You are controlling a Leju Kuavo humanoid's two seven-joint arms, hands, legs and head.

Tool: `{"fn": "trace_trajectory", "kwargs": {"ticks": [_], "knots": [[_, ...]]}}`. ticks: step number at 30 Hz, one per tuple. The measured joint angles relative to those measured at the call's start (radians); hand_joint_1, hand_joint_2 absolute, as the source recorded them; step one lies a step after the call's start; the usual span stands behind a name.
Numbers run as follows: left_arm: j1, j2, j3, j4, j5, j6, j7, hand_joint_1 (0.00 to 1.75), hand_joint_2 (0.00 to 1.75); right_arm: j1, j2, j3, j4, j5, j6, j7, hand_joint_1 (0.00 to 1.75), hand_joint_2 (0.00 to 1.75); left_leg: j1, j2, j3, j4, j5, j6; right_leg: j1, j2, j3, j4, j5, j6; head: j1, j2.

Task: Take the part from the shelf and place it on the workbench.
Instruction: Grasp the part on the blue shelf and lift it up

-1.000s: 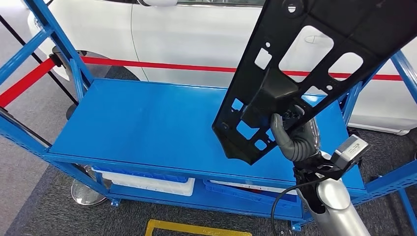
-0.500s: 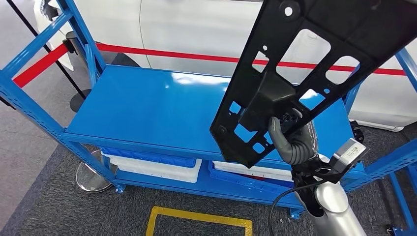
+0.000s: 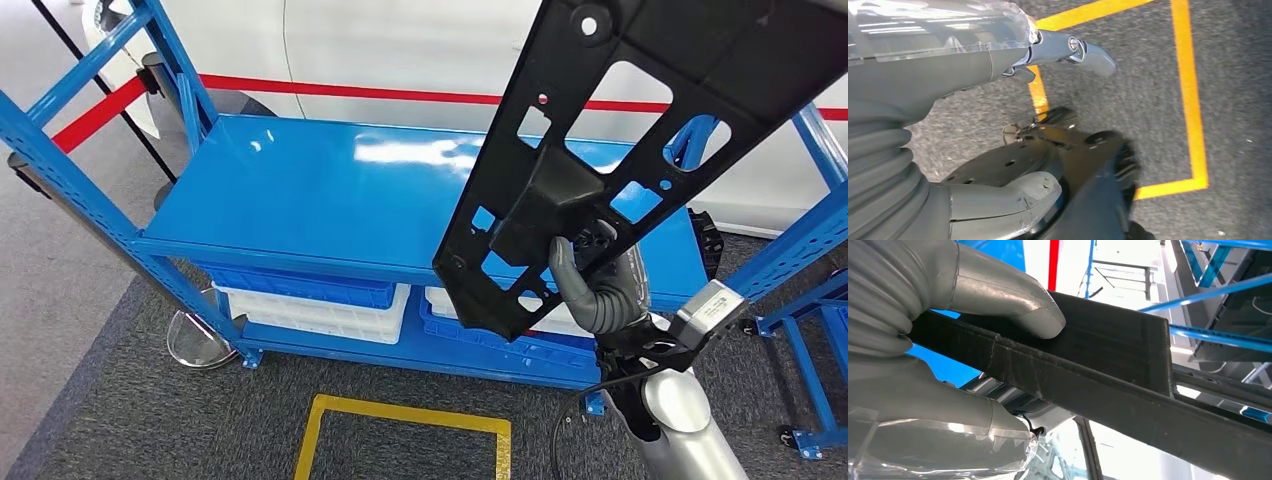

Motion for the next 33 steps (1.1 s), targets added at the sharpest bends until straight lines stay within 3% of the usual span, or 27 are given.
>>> {"fn": "trace_trajectory", "kwargs": {"ticks": [2,3,4,6,7,8,10,11,12,13,14,15,16,18,19,21,22,23,26,27,28,29,31,33], "knots": [[-0.004,0.002,-0.002,0.000,-0.001,0.000,0.001,0.00,1.75,-0.001,0.000,0.000,0.000,0.000,-0.002,0.000,1.75,1.75,-0.004,-0.001,0.098,-0.135,-0.004,0.009,0.002,0.000,-0.017,0.005,0.017,0.011,0.000,0.000],[-0.005,0.002,-0.004,0.000,-0.001,0.000,0.002,0.00,1.75,-0.002,0.000,0.000,0.001,0.000,-0.003,0.001,1.75,1.75,-0.006,-0.003,0.123,-0.178,-0.014,0.015,0.002,-0.001,-0.020,0.005,0.025,0.018,0.000,0.000],[-0.006,0.003,-0.004,0.000,-0.001,0.000,0.003,0.00,1.75,-0.003,0.000,0.000,0.002,-0.001,-0.004,0.002,1.75,1.75,-0.010,-0.004,0.130,-0.198,-0.020,0.021,0.002,-0.002,-0.021,0.003,0.034,0.025,0.000,0.000],[-0.006,0.003,-0.005,0.000,-0.001,-0.001,0.004,0.00,1.75,-0.005,0.000,0.000,0.004,-0.001,-0.006,0.003,1.75,1.75,-0.009,-0.002,0.119,-0.205,-0.003,0.037,0.000,-0.003,-0.024,0.000,0.042,0.038,0.000,0.000],[-0.007,0.003,-0.006,0.000,-0.001,-0.002,0.005,0.00,1.75,-0.005,-0.001,-0.001,0.005,-0.002,-0.006,0.004,1.75,1.75,-0.007,0.000,0.112,-0.208,0.009,0.046,-0.001,-0.001,-0.032,0.011,0.024,0.042,0.002,0.000],[-0.007,0.002,-0.006,0.000,-0.002,-0.002,0.005,0.00,1.75,-0.006,-0.001,-0.001,0.006,-0.002,-0.006,0.004,1.75,1.75,-0.005,0.003,0.101,-0.211,0.023,0.054,-0.001,0.000,-0.045,0.040,-0.013,0.045,0.004,0.000],[-0.009,0.003,-0.007,0.000,-0.002,-0.003,0.007,0.00,1.75,-0.008,-0.001,-0.001,0.009,-0.004,-0.006,0.009,1.75,1.75,-0.007,0.005,0.073,-0.211,0.048,0.064,-0.003,0.002,-0.080,0.154,-0.115,0.049,0.007,0.000],[-0.009,0.003,-0.007,0.000,-0.002,-0.004,0.007,0.00,1.75,-0.010,-0.001,-0.001,0.012,-0.006,-0.006,0.012,1.75,1.75,-0.009,0.006,0.056,-0.209,0.060,0.066,-0.003,0.003,-0.093,0.216,-0.148,0.050,0.008,0.000],[-0.009,0.003,-0.008,0.000,-0.002,-0.004,0.008,0.00,1.75,-0.012,-0.001,-0.001,0.016,-0.008,-0.006,0.016,1.75,1.75,-0.011,0.006,0.038,-0.207,0.072,0.066,-0.003,0.003,-0.096,0.259,-0.157,0.051,0.008,0.000],[-0.009,0.003,-0.009,0.000,-0.002,-0.004,0.008,0.00,1.75,-0.016,-0.001,-0.001,0.020,-0.009,-0.006,0.019,1.75,1.75,-0.012,0.006,0.021,-0.204,0.083,0.065,-0.003,0.003,-0.084,0.272,-0.145,0.050,0.008,0.000],[-0.009,0.003,-0.010,0.000,-0.002,-0.004,0.009,0.00,1.75,-0.020,-0.001,-0.001,0.024,-0.011,-0.006,0.022,1.75,1.75,-0.014,0.006,0.004,-0.201,0.094,0.064,-0.002,0.003,-0.053,0.251,-0.120,0.047,0.008,0.000],[-0.010,0.003,-0.011,0.000,-0.001,-0.005,0.010,0.00,1.75,-0.026,-0.001,-0.001,0.028,-0.013,-0.006,0.024,1.75,1.75,-0.015,0.006,-0.011,-0.199,0.104,0.062,0.000,0.003,-0.004,0.199,-0.099,0.041,0.008,0.000],[-0.010,0.002,-0.012,0.000,-0.001,-0.005,0.010,0.00,1.75,-0.033,-0.001,-0.001,0.030,-0.014,-0.006,0.026,1.75,1.75,-0.017,0.005,-0.024,-0.196,0.114,0.058,0.003,0.003,0.054,0.128,-0.095,0.034,0.008,0.000],[-0.011,0.000,-0.013,0.000,0.000,-0.004,0.011,0.00,1.75,-0.046,-0.001,-0.001,0.031,-0.015,-0.006,0.026,1.75,1.75,-0.018,0.005,-0.036,-0.194,0.131,0.049,0.011,0.001,0.134,0.015,-0.108,0.023,0.007,0.000],[-0.012,0.000,-0.014,0.000,0.000,-0.004,0.012,0.00,1.75,-0.050,-0.001,-0.001,0.032,-0.016,-0.006,0.026,1.75,1.75,-0.017,0.006,-0.038,-0.196,0.140,0.043,0.015,0.001,0.147,-0.010,-0.115,0.020,0.008,0.000],[-0.011,0.000,-0.015,0.000,0.000,-0.004,0.013,0.00,1.75,-0.055,-0.001,-0.001,0.034,-0.017,-0.006,0.027,1.75,1.75,-0.014,0.005,-0.042,-0.200,0.153,0.029,0.014,-0.001,0.138,-0.022,-0.097,0.011,0.012,0.000],[-0.010,0.001,-0.016,0.001,0.000,-0.004,0.013,0.00,1.75,-0.057,-0.001,-0.001,0.036,-0.017,-0.006,0.027,1.75,1.75,-0.013,0.004,-0.049,-0.192,0.140,0.023,0.012,-0.003,0.130,-0.025,-0.084,0.003,0.013,0.000],[-0.009,0.001,-0.017,0.001,0.000,-0.004,0.013,0.00,1.75,-0.058,0.000,-0.001,0.037,-0.017,-0.006,0.027,1.75,1.75,-0.012,0.003,-0.061,-0.166,0.107,0.018,0.009,-0.005,0.119,-0.029,-0.071,-0.004,0.012,0.000],[-0.009,0.002,-0.022,0.001,0.000,-0.004,0.013,0.00,1.75,-0.059,0.000,-0.001,0.039,-0.018,-0.006,0.027,1.75,1.75,-0.005,0.002,-0.108,0.006,-0.037,0.004,0.006,-0.007,0.074,-0.029,-0.033,-0.011,0.006,0.000],[-0.009,0.002,-0.023,0.001,0.000,-0.004,0.013,0.00,1.75,-0.059,0.000,-0.001,0.040,-0.018,-0.006,0.027,1.75,1.75,-0.003,0.002,-0.113,0.058,-0.054,0.000,0.006,-0.007,0.056,-0.028,-0.020,-0.009,0.006,0.000],[-0.010,0.003,-0.023,0.001,0.001,-0.004,0.013,0.00,1.75,-0.058,0.000,-0.001,0.041,-0.018,-0.006,0.027,1.75,1.75,-0.001,0.002,-0.104,0.086,-0.049,-0.003,0.006,-0.007,0.038,-0.026,-0.007,-0.007,0.006,0.000],[-0.010,0.004,-0.024,0.001,0.000,-0.004,0.013,0.00,1.75,-0.058,0.000,-0.001,0.042,-0.018,-0.006,0.027,1.75,1.75,0.000,0.002,-0.077,0.076,-0.025,-0.004,0.005,-0.007,0.021,-0.023,0.004,-0.004,0.005,0.000],[-0.012,0.006,-0.025,0.001,0.000,-0.004,0.014,0.00,1.75,-0.058,0.000,-0.001,0.042,-0.018,-0.006,0.028,1.75,1.75,0.002,0.002,0.025,-0.040,0.010,-0.003,0.004,-0.007,-0.010,-0.014,0.024,0.004,0.005,0.000],[-0.014,0.007,-0.027,0.001,-0.001,-0.004,0.014,0.00,1.75,-0.060,0.000,-0.001,0.042,-0.017,-0.007,0.029,1.75,1.75,-0.002,-0.001,0.111,-0.164,-0.004,0.007,0.005,-0.008,-0.025,-0.006,0.041,0.016,0.006,0.000]]}}
